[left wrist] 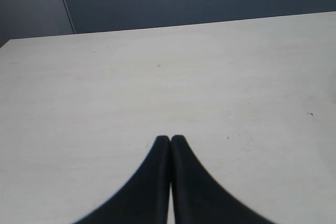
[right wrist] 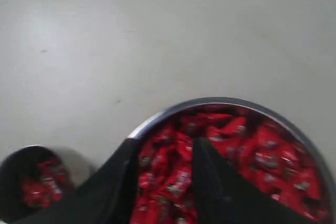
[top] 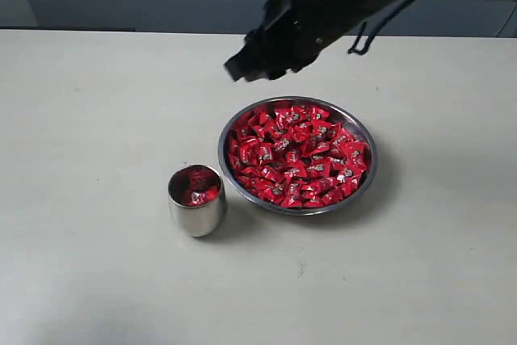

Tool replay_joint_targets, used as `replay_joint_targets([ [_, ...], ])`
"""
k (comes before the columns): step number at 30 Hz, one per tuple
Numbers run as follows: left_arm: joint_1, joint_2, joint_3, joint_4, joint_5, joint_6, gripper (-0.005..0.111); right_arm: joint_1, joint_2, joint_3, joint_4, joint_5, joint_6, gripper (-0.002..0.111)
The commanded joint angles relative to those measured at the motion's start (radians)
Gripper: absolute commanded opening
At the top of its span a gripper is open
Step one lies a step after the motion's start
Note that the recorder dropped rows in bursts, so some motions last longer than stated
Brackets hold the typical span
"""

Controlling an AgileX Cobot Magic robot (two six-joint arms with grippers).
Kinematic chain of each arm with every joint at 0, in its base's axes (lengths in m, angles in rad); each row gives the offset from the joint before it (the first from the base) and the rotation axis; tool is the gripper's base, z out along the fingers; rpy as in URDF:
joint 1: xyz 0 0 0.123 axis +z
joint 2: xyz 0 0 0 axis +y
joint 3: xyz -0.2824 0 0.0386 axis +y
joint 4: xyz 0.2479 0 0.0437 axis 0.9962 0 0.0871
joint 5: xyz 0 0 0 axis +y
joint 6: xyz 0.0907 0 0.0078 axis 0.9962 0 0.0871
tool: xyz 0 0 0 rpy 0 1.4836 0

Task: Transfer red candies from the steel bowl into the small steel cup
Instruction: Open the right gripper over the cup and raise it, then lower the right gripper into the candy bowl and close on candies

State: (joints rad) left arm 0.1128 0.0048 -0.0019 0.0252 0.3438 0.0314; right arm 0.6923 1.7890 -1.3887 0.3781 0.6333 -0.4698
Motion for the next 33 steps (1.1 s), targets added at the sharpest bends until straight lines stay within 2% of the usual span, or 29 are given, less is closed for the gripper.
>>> replay_joint_targets([
  [1,-0.005,-0.005,0.002,0.002,-0.01,-0.002,0.0,-0.111,-0.007,-0.004,-0.106,-0.009,0.133,0.034],
  [4,-0.005,-0.005,0.002,0.002,-0.01,-0.002,0.0,-0.144,0.024,-0.004,-0.106,-0.011,0.133,0.034],
  [12,-0.005,-0.005,0.002,0.002,-0.01,-0.002,0.0,-0.146,0.193,-0.004,-0.161,-0.031,0.133,0.034],
  [18,-0.005,-0.005,0.002,0.002,-0.01,-0.002,0.0,-0.146,0.299,-0.004,-0.244,-0.001,0.218,0.034],
  [23,-0.005,-0.005,0.002,0.002,-0.01,-0.002,0.0,-0.146,0.313,-0.004,-0.322,0.038,0.284,0.034],
  [33,-0.005,-0.005,0.002,0.002,-0.01,-0.002,0.0,-0.146,0.313,-0.004,-0.324,0.092,0.288,0.034],
])
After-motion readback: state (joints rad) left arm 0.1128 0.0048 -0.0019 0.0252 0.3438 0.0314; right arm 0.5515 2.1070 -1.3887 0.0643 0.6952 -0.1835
